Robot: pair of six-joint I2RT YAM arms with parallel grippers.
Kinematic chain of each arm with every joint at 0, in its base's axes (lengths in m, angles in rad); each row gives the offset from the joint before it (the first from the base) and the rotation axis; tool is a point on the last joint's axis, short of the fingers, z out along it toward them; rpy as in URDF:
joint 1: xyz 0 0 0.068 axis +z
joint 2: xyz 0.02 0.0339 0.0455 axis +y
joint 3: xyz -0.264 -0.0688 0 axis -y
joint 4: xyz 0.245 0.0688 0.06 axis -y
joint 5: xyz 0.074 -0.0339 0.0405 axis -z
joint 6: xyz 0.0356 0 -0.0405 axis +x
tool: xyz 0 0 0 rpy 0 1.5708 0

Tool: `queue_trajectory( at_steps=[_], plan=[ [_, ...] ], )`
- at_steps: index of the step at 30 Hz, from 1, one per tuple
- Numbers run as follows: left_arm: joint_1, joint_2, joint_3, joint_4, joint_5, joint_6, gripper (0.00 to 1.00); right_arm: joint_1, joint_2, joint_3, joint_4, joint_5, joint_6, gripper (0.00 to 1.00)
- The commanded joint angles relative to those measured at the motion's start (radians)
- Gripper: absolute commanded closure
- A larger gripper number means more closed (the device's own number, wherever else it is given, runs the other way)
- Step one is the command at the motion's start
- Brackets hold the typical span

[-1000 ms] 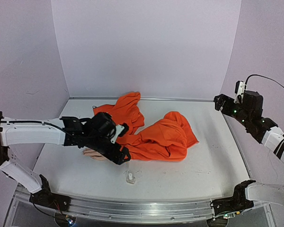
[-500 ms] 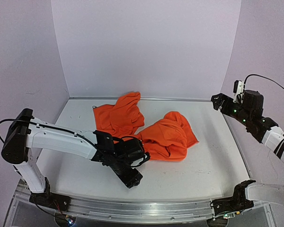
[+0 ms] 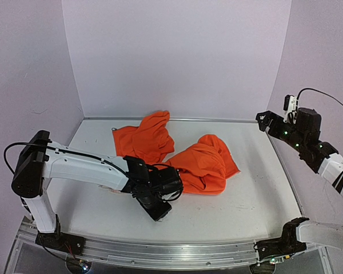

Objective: Paint the nails

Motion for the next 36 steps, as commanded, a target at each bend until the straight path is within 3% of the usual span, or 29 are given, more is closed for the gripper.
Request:
queue_trajectory(
  at_steps=[1, 7, 13, 21, 25, 31, 36],
  plan=[
    [-0.003, 0.007, 0.044, -0.038, -0.032, 0.002, 0.65, -0.006, -0.01, 0.042, 0.044, -0.005, -0.012, 0.02],
    [-0.003, 0.007, 0.052, -0.052, -0.048, 0.006, 0.77, -0.006, -0.001, 0.045, 0.03, 0.017, -0.024, 0.02],
    [0.013, -0.012, 0.067, -0.059, -0.052, 0.014, 1.0, -0.006, 0.045, 0.061, 0.007, -0.006, -0.07, 0.02],
    [0.191, -0.138, 0.133, -0.114, 0.128, 0.033, 1.0, 0.014, 0.134, 0.116, 0.008, -0.309, -0.236, 0.02],
    [0.297, -0.187, 0.268, -0.187, 0.18, 0.046, 1.0, 0.158, 0.189, 0.121, 0.046, -0.398, -0.286, 0.02],
    [0.435, -0.175, 0.408, -0.239, 0.313, 0.02, 1.0, 0.33, 0.307, 0.083, 0.238, -0.529, -0.275, 0.02],
    [0.496, -0.169, 0.484, -0.241, 0.414, 0.007, 1.0, 0.419, 0.457, 0.094, 0.365, -0.677, -0.312, 0.16]
  ],
)
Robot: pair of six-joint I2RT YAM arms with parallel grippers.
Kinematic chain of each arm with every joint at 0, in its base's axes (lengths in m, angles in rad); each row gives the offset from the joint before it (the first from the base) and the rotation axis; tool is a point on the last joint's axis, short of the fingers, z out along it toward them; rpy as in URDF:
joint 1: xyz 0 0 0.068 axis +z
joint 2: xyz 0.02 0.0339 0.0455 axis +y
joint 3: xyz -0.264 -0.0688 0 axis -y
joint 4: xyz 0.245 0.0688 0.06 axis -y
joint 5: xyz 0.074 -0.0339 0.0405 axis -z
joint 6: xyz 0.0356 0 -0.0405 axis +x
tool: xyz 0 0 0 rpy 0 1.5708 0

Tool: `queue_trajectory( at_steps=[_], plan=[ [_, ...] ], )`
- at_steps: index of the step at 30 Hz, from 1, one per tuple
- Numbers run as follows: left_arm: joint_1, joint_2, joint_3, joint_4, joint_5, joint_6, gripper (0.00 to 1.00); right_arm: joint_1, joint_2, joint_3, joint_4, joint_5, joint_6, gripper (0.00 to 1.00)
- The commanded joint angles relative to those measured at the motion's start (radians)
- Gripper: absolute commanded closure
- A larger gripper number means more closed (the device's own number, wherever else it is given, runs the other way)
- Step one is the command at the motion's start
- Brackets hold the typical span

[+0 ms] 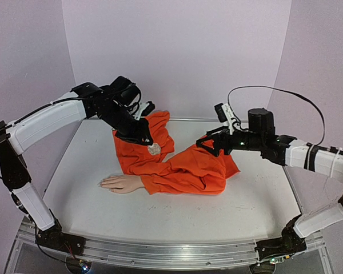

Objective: Paint the nails

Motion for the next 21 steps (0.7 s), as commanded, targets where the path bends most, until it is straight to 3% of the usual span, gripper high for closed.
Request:
queue_trajectory(
  at_steps=[1, 10, 21],
  plan=[
    [0.037, -0.008, 0.079, -0.034, 0.145, -0.015, 1.0, 0.065, 0.126, 0.023, 0.188, -0.185, -0.048, 0.17],
    [0.069, -0.012, 0.078, -0.034, 0.3, -0.037, 1.0, 0.184, 0.344, 0.184, 0.254, -0.247, -0.108, 0.31],
    [0.068, -0.021, 0.051, -0.034, 0.324, -0.042, 1.0, 0.254, 0.441, 0.265, 0.345, -0.313, -0.076, 0.61]
  ],
)
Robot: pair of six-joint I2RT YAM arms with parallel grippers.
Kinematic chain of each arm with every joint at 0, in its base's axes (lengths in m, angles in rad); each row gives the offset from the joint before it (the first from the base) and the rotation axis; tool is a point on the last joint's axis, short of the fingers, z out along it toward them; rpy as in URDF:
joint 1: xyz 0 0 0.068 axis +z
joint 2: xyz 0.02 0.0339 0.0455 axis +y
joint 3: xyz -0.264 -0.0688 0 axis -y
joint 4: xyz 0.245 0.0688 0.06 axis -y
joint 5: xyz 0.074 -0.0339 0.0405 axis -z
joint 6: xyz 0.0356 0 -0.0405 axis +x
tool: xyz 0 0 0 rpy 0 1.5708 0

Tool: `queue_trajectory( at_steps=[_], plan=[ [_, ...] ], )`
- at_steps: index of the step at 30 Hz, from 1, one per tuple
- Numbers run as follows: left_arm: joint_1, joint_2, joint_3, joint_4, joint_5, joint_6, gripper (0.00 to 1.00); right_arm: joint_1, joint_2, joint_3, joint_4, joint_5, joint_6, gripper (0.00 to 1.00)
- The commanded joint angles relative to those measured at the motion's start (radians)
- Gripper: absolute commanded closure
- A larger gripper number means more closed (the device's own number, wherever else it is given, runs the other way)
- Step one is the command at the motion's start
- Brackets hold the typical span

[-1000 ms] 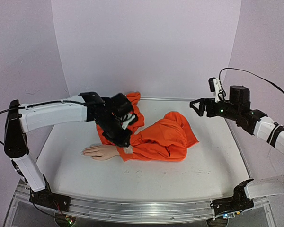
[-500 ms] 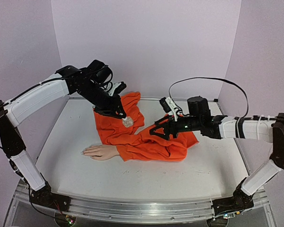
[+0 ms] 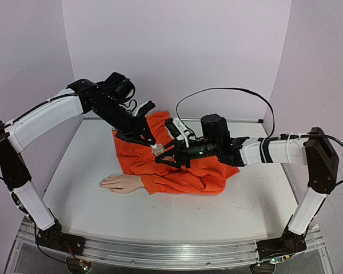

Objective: Paint the nails

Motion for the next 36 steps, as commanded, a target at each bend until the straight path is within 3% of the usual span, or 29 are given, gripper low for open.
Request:
queue_trajectory(
  at_steps=[1, 3, 10, 14, 16, 20, 23, 26, 31, 36],
  plan=[
    [0.003, -0.022, 0.015, 0.002, 0.025, -0.006, 1.0, 0.011, -0.002, 0.026, 0.114, -0.071, 0.015, 0.63],
    [0.003, -0.025, 0.011, 0.001, 0.026, -0.006, 1.0, 0.011, -0.002, 0.019, 0.129, -0.078, 0.026, 0.68],
    [0.003, -0.022, 0.011, 0.001, 0.04, -0.003, 1.0, 0.012, 0.011, 0.023, 0.157, -0.094, 0.053, 0.72],
    [0.003, -0.02, 0.014, 0.001, 0.041, 0.0, 1.0, 0.013, 0.016, 0.03, 0.162, -0.101, 0.056, 1.0],
    [0.005, -0.025, 0.014, 0.0, 0.042, 0.0, 0.99, 0.013, 0.012, 0.025, 0.171, -0.102, 0.061, 1.0],
    [0.012, -0.065, 0.003, 0.033, 0.028, 0.03, 0.63, 0.013, -0.013, 0.013, 0.204, -0.072, 0.11, 1.0],
    [0.021, -0.157, -0.097, 0.191, 0.024, 0.067, 0.36, 0.013, -0.043, 0.007, 0.258, -0.043, 0.192, 1.0],
    [0.035, -0.286, -0.258, 0.466, 0.086, 0.026, 0.25, 0.013, -0.076, 0.001, 0.322, -0.043, 0.282, 1.0],
    [0.037, -0.372, -0.422, 0.808, 0.164, -0.046, 0.24, 0.013, -0.108, 0.004, 0.444, -0.085, 0.433, 1.0],
    [0.034, -0.368, -0.419, 0.863, 0.233, -0.041, 0.4, 0.012, -0.116, 0.009, 0.554, -0.115, 0.539, 1.0]
  ],
)
